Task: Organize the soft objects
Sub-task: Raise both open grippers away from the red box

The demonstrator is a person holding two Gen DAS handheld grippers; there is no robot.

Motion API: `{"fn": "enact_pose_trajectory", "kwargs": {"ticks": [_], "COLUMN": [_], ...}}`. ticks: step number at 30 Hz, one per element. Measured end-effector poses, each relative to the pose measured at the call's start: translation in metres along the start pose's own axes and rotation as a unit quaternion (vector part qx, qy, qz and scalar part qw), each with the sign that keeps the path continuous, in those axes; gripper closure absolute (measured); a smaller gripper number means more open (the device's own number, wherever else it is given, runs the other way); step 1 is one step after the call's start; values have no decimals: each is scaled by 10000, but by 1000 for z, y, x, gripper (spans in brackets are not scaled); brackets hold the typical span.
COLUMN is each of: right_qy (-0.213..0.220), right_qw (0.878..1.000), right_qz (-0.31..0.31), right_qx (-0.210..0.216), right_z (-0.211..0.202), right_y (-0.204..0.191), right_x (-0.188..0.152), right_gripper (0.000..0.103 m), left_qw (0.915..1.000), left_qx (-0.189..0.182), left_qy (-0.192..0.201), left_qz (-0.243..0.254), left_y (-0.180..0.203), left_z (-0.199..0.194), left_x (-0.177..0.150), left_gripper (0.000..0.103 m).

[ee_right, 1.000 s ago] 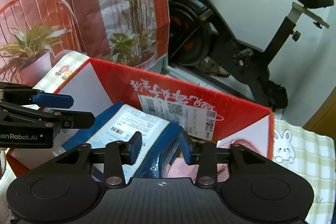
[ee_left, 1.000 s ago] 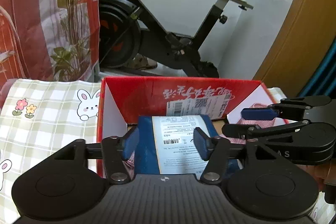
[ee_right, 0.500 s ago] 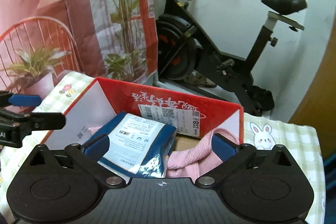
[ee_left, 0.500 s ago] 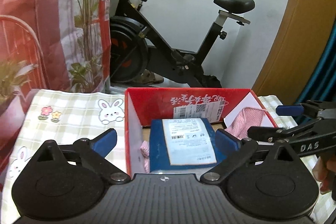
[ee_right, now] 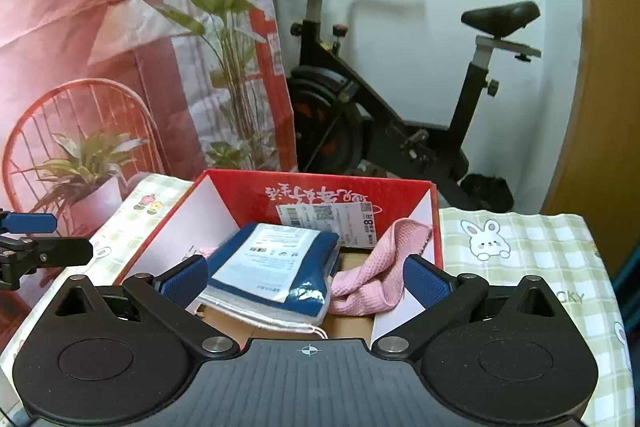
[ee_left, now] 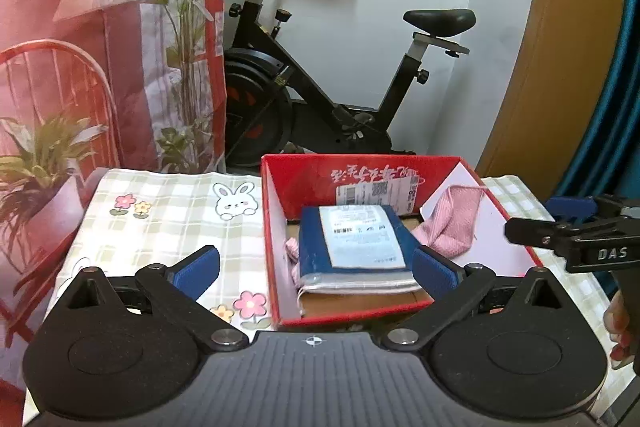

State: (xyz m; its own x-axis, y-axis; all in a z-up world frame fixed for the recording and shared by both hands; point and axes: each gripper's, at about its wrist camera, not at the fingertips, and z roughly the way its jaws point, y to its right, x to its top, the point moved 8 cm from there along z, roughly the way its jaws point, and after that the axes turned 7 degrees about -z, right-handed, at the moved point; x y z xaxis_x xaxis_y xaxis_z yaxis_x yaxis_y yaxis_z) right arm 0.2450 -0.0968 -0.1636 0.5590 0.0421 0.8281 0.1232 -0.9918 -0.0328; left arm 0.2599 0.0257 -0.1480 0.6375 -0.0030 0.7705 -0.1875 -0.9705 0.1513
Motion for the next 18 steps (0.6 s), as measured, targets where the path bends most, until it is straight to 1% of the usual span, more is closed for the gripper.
{"fn": "enact_pose_trajectory", "kwargs": {"ticks": [5,9,18], "right_qy": [351,515,501], "right_qw": [9993,9987,9984], "right_qz": [-82,-56,-267], "right_qx": [11,-14,-69], "right_z": [-29,-45,-64], "right_y": [-5,-8,-29], "right_x": [-13,-30,-81], "right_gripper": [0,0,0], "left_qw": [10000,9999,10000], "left_qx": [13,68,25], "left_qy": [59,83,20], "left_qz": [2,83,3], "left_y": [-2,-1,-2], "left_z": [-16,-24,-37], "left_x": [-15,-31,-70], "left_gripper": [0,0,0]}}
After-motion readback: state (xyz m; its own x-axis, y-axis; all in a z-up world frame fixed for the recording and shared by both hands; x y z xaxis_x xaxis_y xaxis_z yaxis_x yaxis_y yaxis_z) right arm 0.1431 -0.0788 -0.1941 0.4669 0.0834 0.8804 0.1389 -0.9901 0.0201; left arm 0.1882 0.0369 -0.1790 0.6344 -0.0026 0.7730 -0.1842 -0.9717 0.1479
